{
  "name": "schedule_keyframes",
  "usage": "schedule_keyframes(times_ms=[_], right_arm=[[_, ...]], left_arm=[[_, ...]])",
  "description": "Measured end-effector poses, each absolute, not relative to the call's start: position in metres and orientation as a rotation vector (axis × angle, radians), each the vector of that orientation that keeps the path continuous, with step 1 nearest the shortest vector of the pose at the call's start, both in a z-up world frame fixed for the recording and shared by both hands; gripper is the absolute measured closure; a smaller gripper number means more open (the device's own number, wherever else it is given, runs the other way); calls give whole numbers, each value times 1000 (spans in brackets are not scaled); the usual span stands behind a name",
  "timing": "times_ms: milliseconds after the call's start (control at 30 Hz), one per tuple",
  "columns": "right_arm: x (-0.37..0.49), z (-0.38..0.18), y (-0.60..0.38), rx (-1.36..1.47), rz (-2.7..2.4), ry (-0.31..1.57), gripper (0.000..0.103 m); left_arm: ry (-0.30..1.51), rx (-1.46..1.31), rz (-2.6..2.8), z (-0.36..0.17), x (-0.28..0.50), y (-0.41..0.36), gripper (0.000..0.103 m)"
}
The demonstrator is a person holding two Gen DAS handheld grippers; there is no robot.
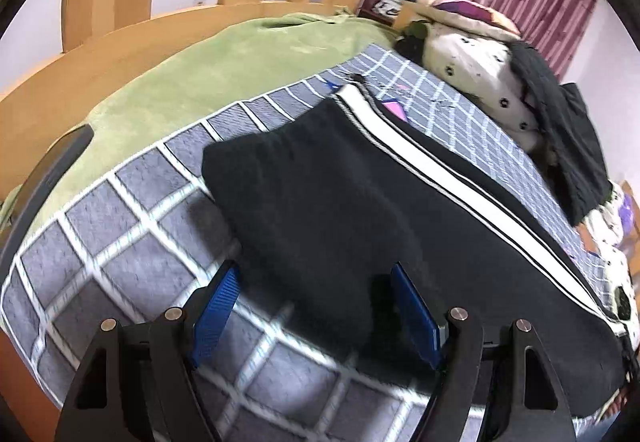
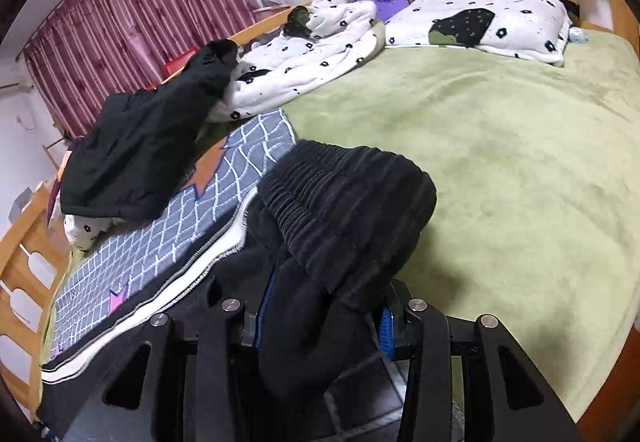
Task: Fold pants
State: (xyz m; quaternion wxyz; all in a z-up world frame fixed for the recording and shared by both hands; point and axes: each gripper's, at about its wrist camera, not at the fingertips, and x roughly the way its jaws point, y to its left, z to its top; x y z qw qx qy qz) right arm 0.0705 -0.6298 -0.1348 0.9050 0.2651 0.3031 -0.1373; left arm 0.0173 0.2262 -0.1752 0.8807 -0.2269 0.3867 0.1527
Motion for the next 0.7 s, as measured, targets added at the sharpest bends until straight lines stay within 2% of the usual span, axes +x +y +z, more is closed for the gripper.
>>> schedule_keyframes(times_ms=[67, 133, 167, 200, 233, 300, 367, 433, 567, 600, 633, 700], right_arm=[[58, -130, -627, 566, -309, 565, 62], [52, -123, -627, 581, -343, 533, 63], [52, -119, -628, 587, -346, 529, 63], [54, -118, -631, 593, -347, 534, 63], [58, -116, -631, 575, -356, 557, 63], [63, -115, -625, 527, -377, 588, 62], [72, -121, -615, 434, -417, 679, 55], [68, -126, -610, 440, -429, 758, 51], [30, -118, -606, 440, -473, 765, 50], [22, -114, -604, 426, -485, 761, 50], [11, -108, -600, 403, -498, 756, 49], [-2, -94, -592, 372, -497, 749, 48]], left_arm=[[799, -475, 344, -174, 25, 231, 32], [777, -500, 344, -173, 30, 236, 60], [778, -507, 343, -174, 33, 238, 67], [774, -509, 343, -175, 36, 241, 78], [765, -517, 336, -177, 36, 244, 81], [764, -530, 323, -182, 35, 246, 81], [763, -519, 316, -184, 31, 247, 81], [781, -496, 301, -183, 24, 247, 77], [825, -390, 242, -177, 9, 240, 58], [835, -350, 229, -174, 4, 236, 49], [841, -309, 207, -171, -3, 231, 45], [854, -256, 121, -166, -17, 219, 45]])
